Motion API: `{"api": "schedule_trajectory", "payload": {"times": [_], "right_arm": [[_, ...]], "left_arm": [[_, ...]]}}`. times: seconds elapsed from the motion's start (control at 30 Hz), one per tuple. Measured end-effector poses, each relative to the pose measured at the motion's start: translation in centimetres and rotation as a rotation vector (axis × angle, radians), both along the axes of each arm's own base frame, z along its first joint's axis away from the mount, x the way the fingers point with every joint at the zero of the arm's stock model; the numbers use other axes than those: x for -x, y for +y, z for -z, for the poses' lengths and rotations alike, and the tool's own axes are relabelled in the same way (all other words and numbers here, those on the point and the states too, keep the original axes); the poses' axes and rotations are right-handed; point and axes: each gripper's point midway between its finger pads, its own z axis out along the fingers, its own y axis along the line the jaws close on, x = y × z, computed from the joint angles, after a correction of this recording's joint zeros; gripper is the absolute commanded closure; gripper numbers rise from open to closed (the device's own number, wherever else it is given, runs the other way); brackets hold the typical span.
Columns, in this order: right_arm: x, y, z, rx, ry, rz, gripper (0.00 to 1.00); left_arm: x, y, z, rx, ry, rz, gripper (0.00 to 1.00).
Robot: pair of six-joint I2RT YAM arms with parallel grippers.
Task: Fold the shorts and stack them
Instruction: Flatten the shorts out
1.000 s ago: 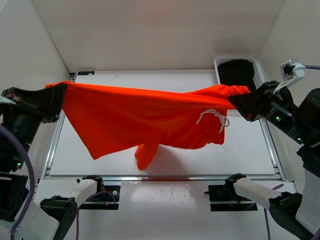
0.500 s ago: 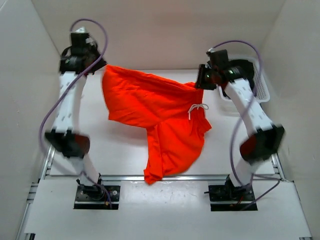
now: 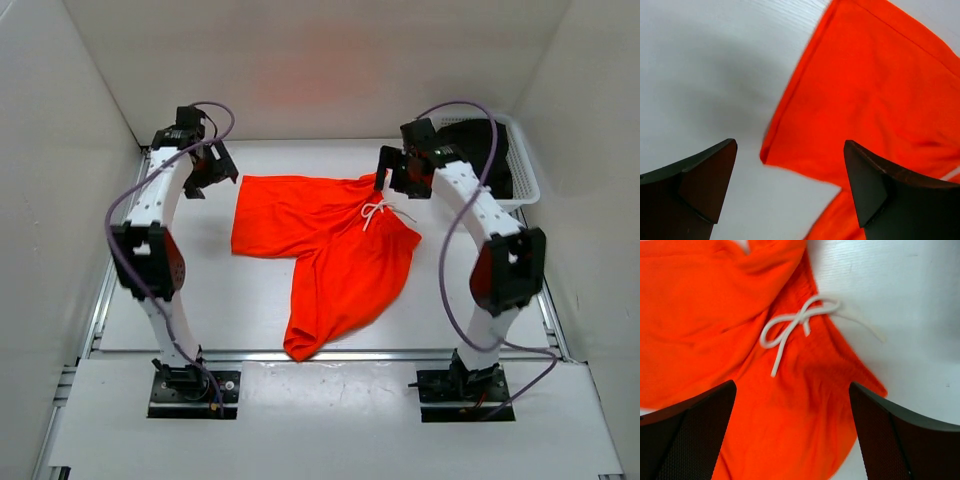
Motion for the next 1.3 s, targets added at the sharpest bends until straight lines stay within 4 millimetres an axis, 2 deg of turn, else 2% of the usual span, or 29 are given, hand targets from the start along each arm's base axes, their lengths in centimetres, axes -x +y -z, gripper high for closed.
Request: {"api": "schedule_trajectory", "payload": {"times": [0.1, 0.17, 0.2, 0.27, 0.3, 0.4, 0.43, 0.47, 0.57, 0.67, 0.77, 0.87, 0.93, 0.97, 1.0, 1.07, 1.1, 1.13, 1.3], "right_arm": [[3.8, 0.2, -2.8, -0.025, -0.060, -0.029, 0.06], [6.6, -0.3, -3.4, -0.041, -0.085, -0.039, 0.09], [8.1, -0.8, -3.0, -0.045, -0.076, -0.041, 0.10], [11.3, -1.7, -1.6, -0.052, -0.043, -0.041, 0.16], [12.7, -2.0, -0.7, -0.054, -0.022, -0.039, 0.21], [16.9, -3.4, 1.7, -0.060, 0.037, -0.016, 0.43], [18.1, -3.8, 2.1, -0.067, 0.041, -0.003, 0.53], [19.2, -4.2, 2.1, -0.077, 0.035, 0.010, 0.71], [20.9, -5.1, 1.3, -0.112, -0.020, 0.060, 0.99], [21.2, -5.7, 0.4, -0.141, -0.063, 0.114, 0.99], [21.1, -5.8, 0.7, -0.145, -0.053, 0.144, 0.99], [21.1, -5.9, 0.9, -0.139, -0.044, 0.154, 0.99], [21.0, -6.0, 0.9, -0.136, -0.046, 0.151, 0.91], [21.0, -6.0, 0.9, -0.135, -0.046, 0.150, 0.84], [21.1, -6.0, 0.9, -0.134, -0.046, 0.148, 0.64], [21.1, -5.9, 0.9, -0.138, -0.043, 0.144, 0.48], [21.1, -5.8, 1.0, -0.139, -0.040, 0.132, 0.36], [21.2, -5.6, 1.0, -0.147, -0.033, 0.129, 0.31], [21.3, -4.8, 1.7, -0.169, 0.008, 0.104, 0.31]], "left_arm": [[3.7, -1.7, -4.7, 0.001, -0.106, 0.042, 0.04], [6.6, -3.0, -6.8, 0.008, -0.156, 0.075, 0.05], [8.0, -3.7, -7.2, 0.014, -0.171, 0.092, 0.07], [10.8, -4.7, -6.7, 0.029, -0.170, 0.119, 0.13], [12.4, -5.0, -5.7, 0.040, -0.145, 0.124, 0.16], [16.3, -6.0, -2.1, 0.056, -0.048, 0.141, 0.23], [17.6, -6.6, -1.0, 0.061, -0.014, 0.153, 0.27], [18.9, -7.4, -0.1, 0.068, 0.014, 0.175, 0.28], [21.4, -10.2, 0.5, 0.090, 0.038, 0.255, 0.29], [22.6, -13.0, 0.0, 0.110, 0.016, 0.332, 0.30], [23.2, -14.6, 0.4, 0.108, 0.030, 0.372, 0.30], [23.6, -15.9, 1.3, 0.096, 0.060, 0.398, 0.14], [23.8, -16.8, 1.7, 0.092, 0.075, 0.414, 0.07], [23.9, -17.3, 1.8, 0.090, 0.082, 0.425, 0.06], [23.9, -17.8, 1.9, 0.089, 0.085, 0.434, 0.05], [23.9, -18.8, 2.2, 0.088, 0.090, 0.455, 0.05], [23.9, -19.3, 2.5, 0.088, 0.092, 0.466, 0.05], [24.0, -19.8, 2.8, 0.085, 0.099, 0.478, 0.05], [24.4, -21.3, 5.7, 0.045, 0.171, 0.521, 0.11]]}}
